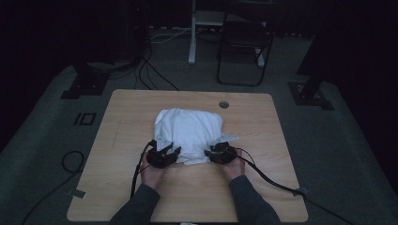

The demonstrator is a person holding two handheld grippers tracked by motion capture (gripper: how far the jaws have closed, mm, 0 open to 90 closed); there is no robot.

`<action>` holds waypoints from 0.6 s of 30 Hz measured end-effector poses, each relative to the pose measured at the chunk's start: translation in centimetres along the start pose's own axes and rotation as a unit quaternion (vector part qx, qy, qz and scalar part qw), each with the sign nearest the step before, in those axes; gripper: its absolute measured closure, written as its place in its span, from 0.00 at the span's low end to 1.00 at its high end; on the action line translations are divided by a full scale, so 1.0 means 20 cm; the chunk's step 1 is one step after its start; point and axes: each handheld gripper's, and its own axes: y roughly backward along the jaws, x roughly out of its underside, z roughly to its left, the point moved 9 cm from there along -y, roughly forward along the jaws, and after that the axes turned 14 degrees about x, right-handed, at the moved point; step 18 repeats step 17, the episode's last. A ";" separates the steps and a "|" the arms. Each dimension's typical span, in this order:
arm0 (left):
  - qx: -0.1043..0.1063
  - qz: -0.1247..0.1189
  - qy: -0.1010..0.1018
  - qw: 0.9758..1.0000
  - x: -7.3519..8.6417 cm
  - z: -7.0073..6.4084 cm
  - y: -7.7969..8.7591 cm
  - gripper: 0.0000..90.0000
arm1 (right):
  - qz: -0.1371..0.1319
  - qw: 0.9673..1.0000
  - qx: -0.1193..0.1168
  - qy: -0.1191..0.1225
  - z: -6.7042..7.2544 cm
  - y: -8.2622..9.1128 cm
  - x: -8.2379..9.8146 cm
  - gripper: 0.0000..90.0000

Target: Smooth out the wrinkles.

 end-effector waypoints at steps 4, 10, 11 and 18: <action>-0.009 -0.039 0.009 0.999 -0.05 0.00 0.07 0.54 | -0.026 1.000 0.009 -0.015 -0.03 0.06 -0.01 0.51; -0.027 -0.054 0.013 0.998 -0.05 0.06 0.20 0.51 | -0.074 0.996 0.035 -0.039 -0.14 0.27 0.02 0.44; -0.029 -0.053 0.016 0.998 -0.04 0.07 0.22 0.50 | -0.076 0.996 0.039 -0.039 -0.16 0.29 0.03 0.44; -0.049 -0.053 0.037 0.997 -0.01 0.17 0.31 0.50 | -0.075 0.994 0.052 -0.060 -0.27 0.37 0.10 0.43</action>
